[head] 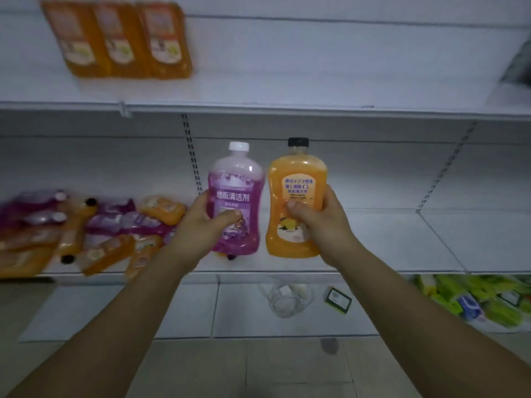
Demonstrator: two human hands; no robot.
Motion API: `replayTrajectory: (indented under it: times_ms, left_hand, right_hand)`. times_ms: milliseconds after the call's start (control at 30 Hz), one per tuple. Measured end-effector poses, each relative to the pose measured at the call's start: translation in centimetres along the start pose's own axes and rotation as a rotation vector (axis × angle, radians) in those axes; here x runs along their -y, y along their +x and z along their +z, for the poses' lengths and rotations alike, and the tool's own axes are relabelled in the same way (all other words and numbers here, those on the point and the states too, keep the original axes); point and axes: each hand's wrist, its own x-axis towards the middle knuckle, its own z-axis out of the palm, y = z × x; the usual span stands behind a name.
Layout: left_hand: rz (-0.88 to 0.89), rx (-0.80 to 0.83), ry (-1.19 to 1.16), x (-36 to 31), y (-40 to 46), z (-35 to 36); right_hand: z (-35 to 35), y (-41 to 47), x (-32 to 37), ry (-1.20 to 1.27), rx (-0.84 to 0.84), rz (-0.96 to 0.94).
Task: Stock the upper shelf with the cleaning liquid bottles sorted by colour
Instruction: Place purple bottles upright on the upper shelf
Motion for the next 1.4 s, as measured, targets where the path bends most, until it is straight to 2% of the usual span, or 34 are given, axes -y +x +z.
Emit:
replayTrajectory:
  times_ms: [167,467,700,967,1167,1400]
  left_hand:
    - [0.156,-0.164,0.012,-6.0,-2.7,-5.3]
    - [0.321,-0.355,0.039,-11.9,-0.1,-12.0]
    - [0.386,-0.574,0.055,-13.8,5.6,-18.2]
    - [0.328,-0.719,0.127,-13.5,10.1,-28.3]
    - [0.326,-0.698,0.157,-12.7,12.9,-36.9]
    - [0.292,-0.542,0.187,-10.9,16.3,-47.8]
  right_hand:
    - [4.5,0.0,6.4,0.019,0.043,-0.21]
    - [11.8,5.1,13.7,0.027,0.142,-0.378]
    - [18.7,12.2,16.9,0.039,0.25,-0.417]
    - [27.9,17.4,18.0,0.041,0.315,-0.379]
    - [35.7,18.5,17.8,0.016,0.299,-0.357]
    - [45.6,20.1,17.7,-0.113,0.274,-0.328]
